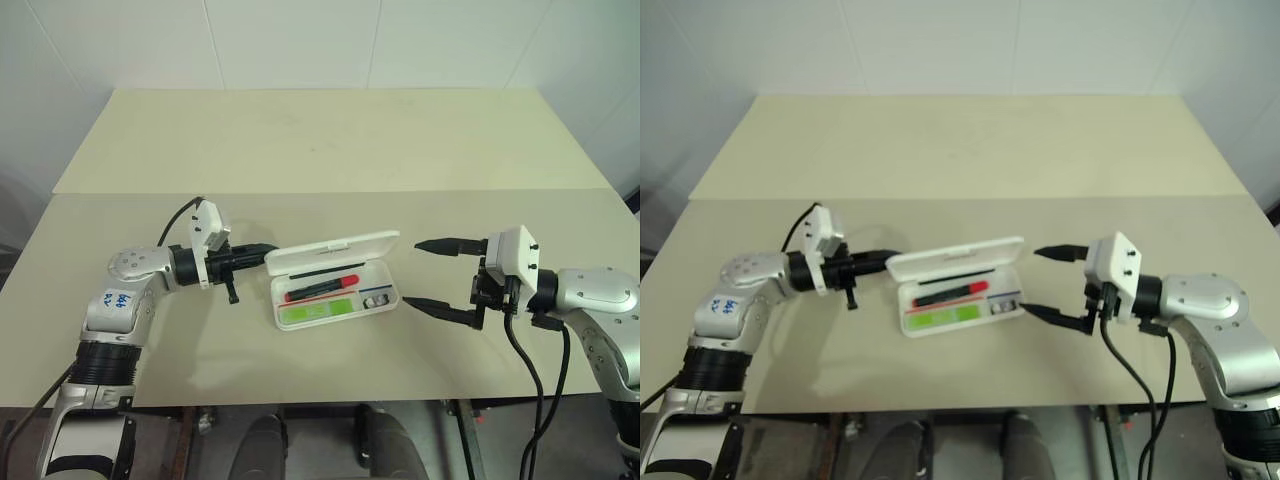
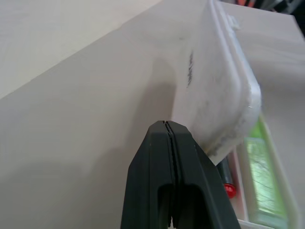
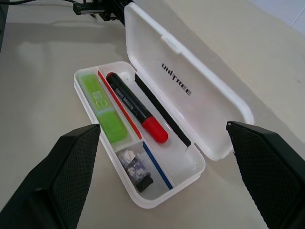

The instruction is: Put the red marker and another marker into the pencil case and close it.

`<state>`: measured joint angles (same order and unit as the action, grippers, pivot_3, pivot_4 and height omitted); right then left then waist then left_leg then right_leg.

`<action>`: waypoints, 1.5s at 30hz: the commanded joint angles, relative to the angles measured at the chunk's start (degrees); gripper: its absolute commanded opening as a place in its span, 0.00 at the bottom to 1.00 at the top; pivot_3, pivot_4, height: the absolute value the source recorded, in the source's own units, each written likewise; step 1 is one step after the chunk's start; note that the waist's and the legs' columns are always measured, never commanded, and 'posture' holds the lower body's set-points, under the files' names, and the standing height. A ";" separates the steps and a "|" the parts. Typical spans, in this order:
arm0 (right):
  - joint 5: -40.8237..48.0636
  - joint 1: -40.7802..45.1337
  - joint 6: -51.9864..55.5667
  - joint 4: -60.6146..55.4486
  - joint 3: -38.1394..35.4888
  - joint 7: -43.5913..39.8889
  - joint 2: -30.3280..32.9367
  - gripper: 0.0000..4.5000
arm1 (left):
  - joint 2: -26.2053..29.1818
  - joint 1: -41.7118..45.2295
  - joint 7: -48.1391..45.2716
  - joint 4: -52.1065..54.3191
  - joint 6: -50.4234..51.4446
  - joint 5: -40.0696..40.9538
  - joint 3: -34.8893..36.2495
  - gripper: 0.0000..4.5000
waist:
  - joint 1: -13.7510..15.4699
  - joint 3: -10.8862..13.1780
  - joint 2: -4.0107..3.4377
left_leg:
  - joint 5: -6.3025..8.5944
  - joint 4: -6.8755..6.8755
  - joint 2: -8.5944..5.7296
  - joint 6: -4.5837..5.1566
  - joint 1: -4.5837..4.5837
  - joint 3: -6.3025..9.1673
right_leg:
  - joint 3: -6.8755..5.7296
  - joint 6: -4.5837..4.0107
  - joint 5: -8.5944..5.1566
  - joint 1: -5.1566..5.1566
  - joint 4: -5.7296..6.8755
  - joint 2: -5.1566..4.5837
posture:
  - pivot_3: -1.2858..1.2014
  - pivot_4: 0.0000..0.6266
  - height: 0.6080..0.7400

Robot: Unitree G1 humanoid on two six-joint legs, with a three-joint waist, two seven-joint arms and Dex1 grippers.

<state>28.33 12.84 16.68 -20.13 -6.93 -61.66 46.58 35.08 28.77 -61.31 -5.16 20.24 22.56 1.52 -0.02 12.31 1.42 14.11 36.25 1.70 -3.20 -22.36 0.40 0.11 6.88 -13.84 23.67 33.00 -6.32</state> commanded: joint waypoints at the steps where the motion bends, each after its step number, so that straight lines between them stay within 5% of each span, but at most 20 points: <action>1: 0.88 -0.59 0.00 -2.06 -1.13 0.98 -0.27 1.00 | 1.80 1.22 -4.39 2.67 -2.87 -0.13 -1.46 0.01 | -0.04 0.00 0.00 | 0.00 -0.01 0.00 0.00 0.01 0.00 | 0.00 0.00 0.00 0.00 0.00 0.01 | 0.52 0.24 1.00; 12: 0.94 -2.12 -0.03 -3.03 -1.63 2.73 -0.26 1.00 | 1.98 2.48 -9.90 5.74 -2.29 -2.47 -9.99 0.01 | -0.05 0.00 0.00 | 0.00 -0.02 0.00 0.01 0.02 -0.01 | 0.03 -0.02 -0.01 0.01 0.01 0.01 | 0.52 0.24 1.00; 26: 1.48 -4.48 0.14 -5.45 -2.52 5.68 -0.70 1.00 | 1.48 1.11 -4.15 3.67 4.75 -10.08 -16.47 0.01 | -0.08 -0.02 0.01 | 0.00 0.00 0.00 0.03 0.09 -0.03 | 0.09 -0.02 -0.01 -0.03 0.02 0.03 | 0.52 0.24 1.00; 38: 0.92 -3.65 -0.03 -5.26 -1.44 6.69 -2.07 1.00 | 0.75 2.42 -1.18 6.36 9.16 -9.79 -16.92 0.01 | -0.08 -0.09 0.09 | -0.04 0.10 0.00 0.10 0.17 -0.02 | 0.09 -0.10 0.10 -0.20 -0.07 0.02 | 0.52 0.24 1.00; 45: 0.55 -2.22 -0.53 -3.19 -0.59 5.49 -2.47 1.00 | 1.30 1.27 -2.36 11.29 9.87 -3.16 -9.74 0.01 | -0.19 -0.07 0.11 | -0.04 0.05 0.01 0.10 0.05 -0.02 | 0.09 -0.10 0.10 -0.06 -0.07 0.03 | 0.52 0.24 1.00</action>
<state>28.52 10.06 17.32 -23.47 -7.00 -55.66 44.31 35.36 30.48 -62.72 2.65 29.91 16.60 -10.90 -0.21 12.24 1.53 14.07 36.28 1.71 -3.11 -22.32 0.38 0.21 6.79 -13.75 23.65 32.94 -6.29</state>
